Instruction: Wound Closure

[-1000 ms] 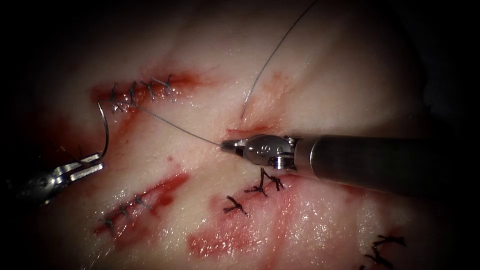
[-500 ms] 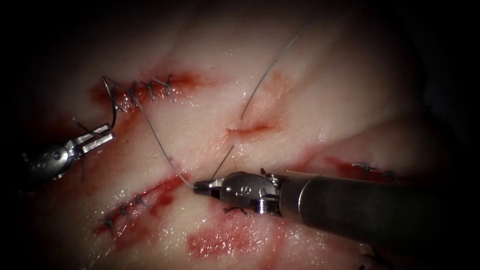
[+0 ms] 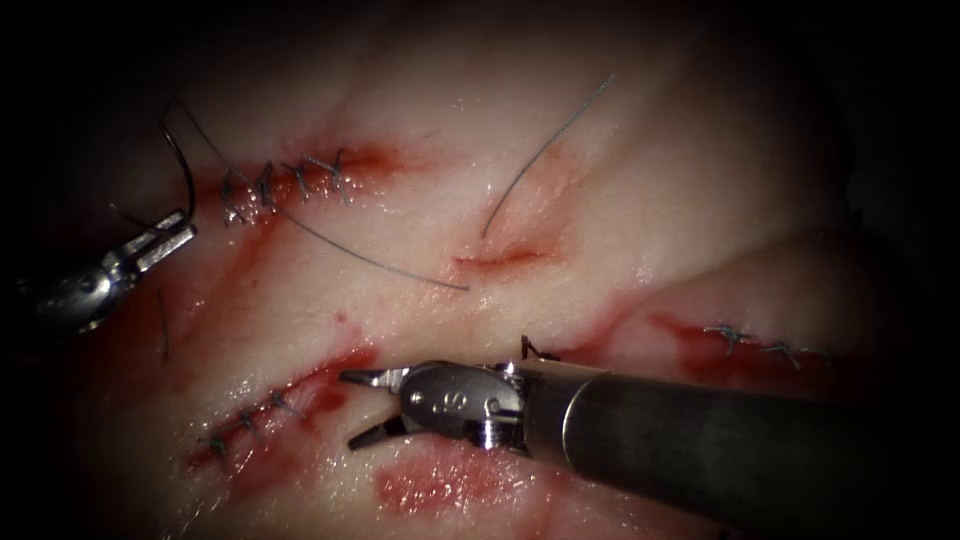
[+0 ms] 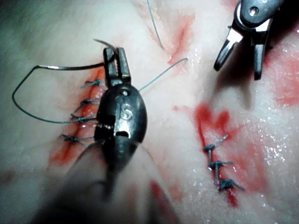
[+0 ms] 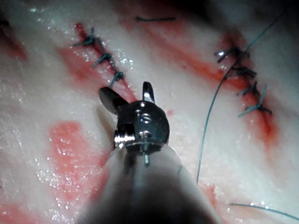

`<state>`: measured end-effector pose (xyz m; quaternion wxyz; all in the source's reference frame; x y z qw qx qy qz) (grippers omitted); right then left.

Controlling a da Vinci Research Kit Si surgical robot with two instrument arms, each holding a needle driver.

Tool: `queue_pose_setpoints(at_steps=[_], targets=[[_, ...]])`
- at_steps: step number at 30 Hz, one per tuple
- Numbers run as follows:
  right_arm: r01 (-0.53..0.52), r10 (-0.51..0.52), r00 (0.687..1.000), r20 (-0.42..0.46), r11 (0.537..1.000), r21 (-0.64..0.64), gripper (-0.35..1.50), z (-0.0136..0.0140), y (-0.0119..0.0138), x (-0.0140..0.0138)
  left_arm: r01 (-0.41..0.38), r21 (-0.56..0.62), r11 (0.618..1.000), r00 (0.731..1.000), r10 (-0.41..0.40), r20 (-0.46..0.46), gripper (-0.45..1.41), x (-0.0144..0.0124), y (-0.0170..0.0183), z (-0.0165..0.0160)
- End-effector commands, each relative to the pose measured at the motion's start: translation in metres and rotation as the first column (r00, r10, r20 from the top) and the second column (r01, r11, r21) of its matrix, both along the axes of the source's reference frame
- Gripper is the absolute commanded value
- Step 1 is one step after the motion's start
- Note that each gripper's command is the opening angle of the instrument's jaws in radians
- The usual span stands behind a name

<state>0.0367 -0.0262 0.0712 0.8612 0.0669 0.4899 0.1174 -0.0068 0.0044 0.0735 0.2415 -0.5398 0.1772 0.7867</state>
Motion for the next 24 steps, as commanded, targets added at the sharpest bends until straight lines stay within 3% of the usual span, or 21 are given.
queue_pose_setpoints(at_steps=[1, 3, 10, 13, 14, 20, 24], targets=[[-0.01, 0.01, 1.0, 0.003, 1.0, -0.005, 1.35, 0.0004, 0.0009, 0.0002, 0.001, 0.0, 1.0, 1.0, -0.001, -0.001, -0.45, -0.0005, 0.0004, 0.0006], [-0.019, 0.019, 1.0, 0.007, 1.0, -0.013, 1.32, 0.0006, 0.0025, -0.0021, 0.024, -0.003, 1.0, 1.0, -0.024, -0.02, -0.45, 0.0018, 0.0005, 0.0006], [-0.045, 0.047, 0.997, 0.062, 0.998, -0.041, 1.23, 0.0024, 0.004, -0.0051, 0.038, -0.005, 0.999, 0.999, -0.039, -0.036, -0.45, 0.0031, 0.0006, 0.0008], [-0.057, 0.062, 0.991, 0.116, 0.997, -0.051, 1.23, 0.0052, 0.0049, -0.0059, 0.044, -0.008, 0.999, 0.998, -0.044, -0.04, -0.45, 0.0027, 0.0003, 0.0008], [-0.057, 0.062, 0.991, 0.116, 0.997, -0.051, 1.23, 0.0052, 0.0049, -0.0059, 0.044, -0.008, 0.999, 0.998, -0.044, -0.04, -0.45, 0.0027, 0.0003, 0.0008], [-0.093, 0.096, 0.975, 0.199, 0.995, -0.024, 1.26, 0.0115, 0.0057, -0.0058, 0.042, -0.022, 0.999, 0.999, -0.043, -0.033, -0.45, 0.0017, -0.0007, 0.001], [-0.1, 0.102, 0.971, 0.215, 0.995, -0.02, 1.25, 0.0127, 0.006, -0.0056, 0.043, -0.027, 0.999, 0.999, -0.044, -0.03, -0.45, 0.0015, -0.0009, 0.0011]])
